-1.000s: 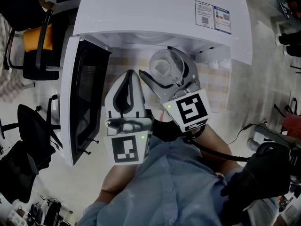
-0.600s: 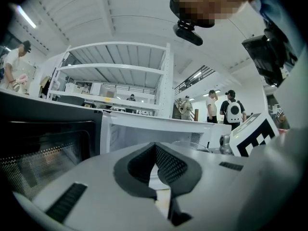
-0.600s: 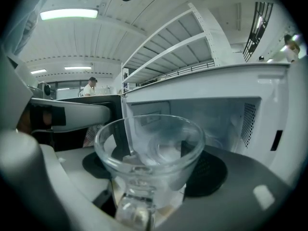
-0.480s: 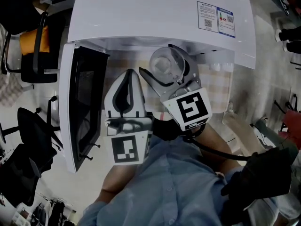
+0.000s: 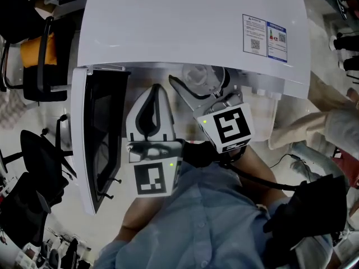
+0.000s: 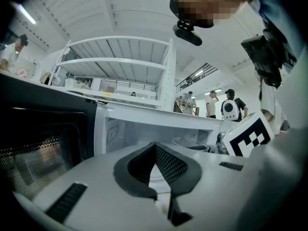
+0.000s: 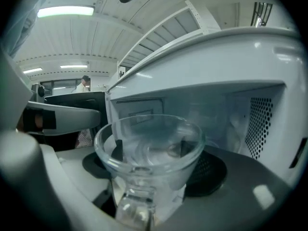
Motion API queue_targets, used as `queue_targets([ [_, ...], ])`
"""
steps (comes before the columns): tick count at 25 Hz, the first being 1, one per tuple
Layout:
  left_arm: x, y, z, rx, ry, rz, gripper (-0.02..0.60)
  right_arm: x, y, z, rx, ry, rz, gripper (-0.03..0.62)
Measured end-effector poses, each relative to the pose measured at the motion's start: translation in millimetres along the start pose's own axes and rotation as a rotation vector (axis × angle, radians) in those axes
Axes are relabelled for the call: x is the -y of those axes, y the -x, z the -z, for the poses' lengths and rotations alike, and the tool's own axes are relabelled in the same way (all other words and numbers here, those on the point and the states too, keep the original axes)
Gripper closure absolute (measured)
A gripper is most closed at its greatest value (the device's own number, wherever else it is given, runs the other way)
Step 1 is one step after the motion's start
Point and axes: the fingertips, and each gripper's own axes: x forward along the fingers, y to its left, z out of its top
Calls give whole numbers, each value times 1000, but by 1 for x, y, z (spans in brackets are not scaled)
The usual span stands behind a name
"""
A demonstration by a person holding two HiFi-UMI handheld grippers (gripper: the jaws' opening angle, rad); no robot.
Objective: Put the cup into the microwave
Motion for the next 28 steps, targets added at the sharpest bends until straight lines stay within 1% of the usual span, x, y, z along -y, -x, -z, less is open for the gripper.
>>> queue_targets([
  [5,-7,-14,2,-15,10,-1,575,15,-13,1,-9,-12,28,206],
  [8,-10,-19,3,-21,14,-2,575,19,-20,5,-14,-4,24,206],
  [12,-13,-25,4,-25,19,-7,575,21,-26,9,-28,-25,27,206],
  [21,-17,-38,10,-41,26,-14,575,28,-37,19,-44,-36,23,206],
  [28,-21,-44,12,-43,25,-17,575,28,-48,17,-23,-6,6,206],
])
